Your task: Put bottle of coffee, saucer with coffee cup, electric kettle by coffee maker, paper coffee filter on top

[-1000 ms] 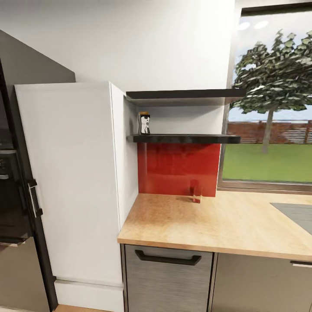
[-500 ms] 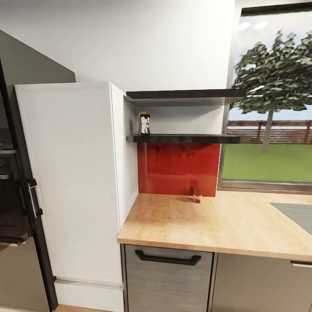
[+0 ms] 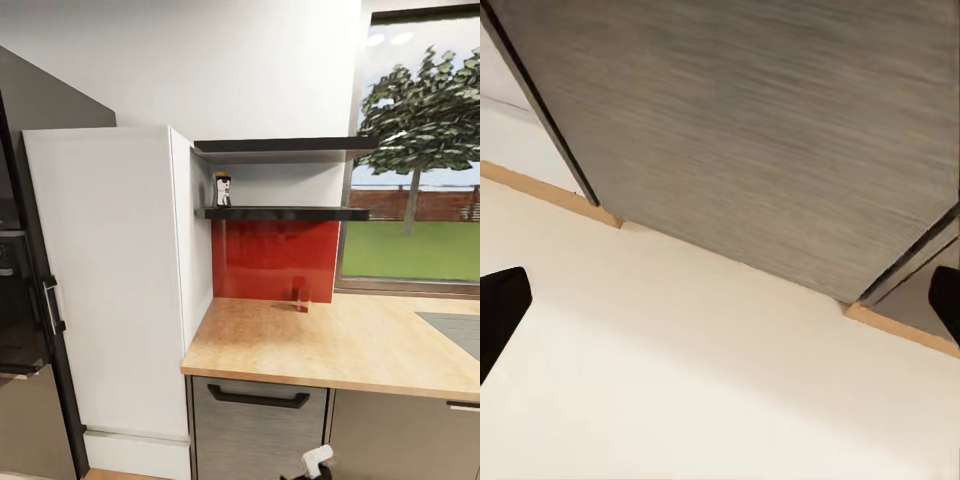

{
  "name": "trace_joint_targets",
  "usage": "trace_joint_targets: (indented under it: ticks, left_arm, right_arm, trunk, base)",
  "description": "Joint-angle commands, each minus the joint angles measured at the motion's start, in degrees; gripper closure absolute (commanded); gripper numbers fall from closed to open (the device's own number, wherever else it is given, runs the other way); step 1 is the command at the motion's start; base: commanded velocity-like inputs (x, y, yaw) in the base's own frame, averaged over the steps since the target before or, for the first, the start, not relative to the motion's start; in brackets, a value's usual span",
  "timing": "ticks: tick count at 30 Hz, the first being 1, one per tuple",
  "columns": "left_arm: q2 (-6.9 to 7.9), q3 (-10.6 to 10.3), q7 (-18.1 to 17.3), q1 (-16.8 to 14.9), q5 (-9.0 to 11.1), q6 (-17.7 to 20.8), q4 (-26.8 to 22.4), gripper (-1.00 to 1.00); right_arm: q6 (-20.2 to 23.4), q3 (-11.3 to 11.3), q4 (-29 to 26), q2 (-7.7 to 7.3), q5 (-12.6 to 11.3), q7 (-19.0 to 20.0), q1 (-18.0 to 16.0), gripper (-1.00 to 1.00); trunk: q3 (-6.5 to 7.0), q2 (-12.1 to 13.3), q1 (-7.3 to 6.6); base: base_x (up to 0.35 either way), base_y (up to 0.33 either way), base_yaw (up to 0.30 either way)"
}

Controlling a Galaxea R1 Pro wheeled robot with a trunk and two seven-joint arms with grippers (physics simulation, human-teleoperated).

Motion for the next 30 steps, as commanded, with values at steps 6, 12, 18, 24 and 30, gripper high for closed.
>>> trace_joint_targets:
  ticks: [6,12,18,24,30]
  left_arm:
    - [-0.03,-0.3,-0.3,0.0,0.6,0.8,0.5,-1.0]
    - [0.03,-0.4,-0.2,0.0,0.4,1.7,0.5,-1.0]
    - [0.27,-0.3,-0.2,0.0,0.2,1.7,0.4,-1.0]
    - [0.76,-0.3,-0.2,0.0,0.7,1.7,0.4,-1.0]
    - [0.84,-0.3,-0.2,0.0,0.5,1.7,0.5,-1.0]
  right_arm:
    - [24.8,0.3,-49.5,7.48,-0.9,-7.3,0.0,-1.0]
    - [30.9,1.0,-59.4,7.48,-1.7,-7.9,-3.6,-1.0]
    - [40.2,1.2,-60.1,7.48,-3.8,-8.4,-20.5,-1.0]
    - [57.2,1.2,-60.1,7.48,-13.3,-16.1,-41.9,-1.0]
    - [59.6,1.3,-48.9,7.48,-36.3,-37.6,-68.1,-1.0]
  trunk:
    - [-0.01,0.0,0.02]
    - [-0.01,0.0,0.02]
    - [-0.01,0.0,0.02]
    - [-0.01,0.0,0.02]
    - [-0.01,0.0,0.02]
  base:
    - [0.0,0.0,0.0]
    - [0.0,0.0,0.0]
    - [0.0,0.0,0.0]
    - [0.0,0.0,0.0]
    - [0.0,0.0,0.0]
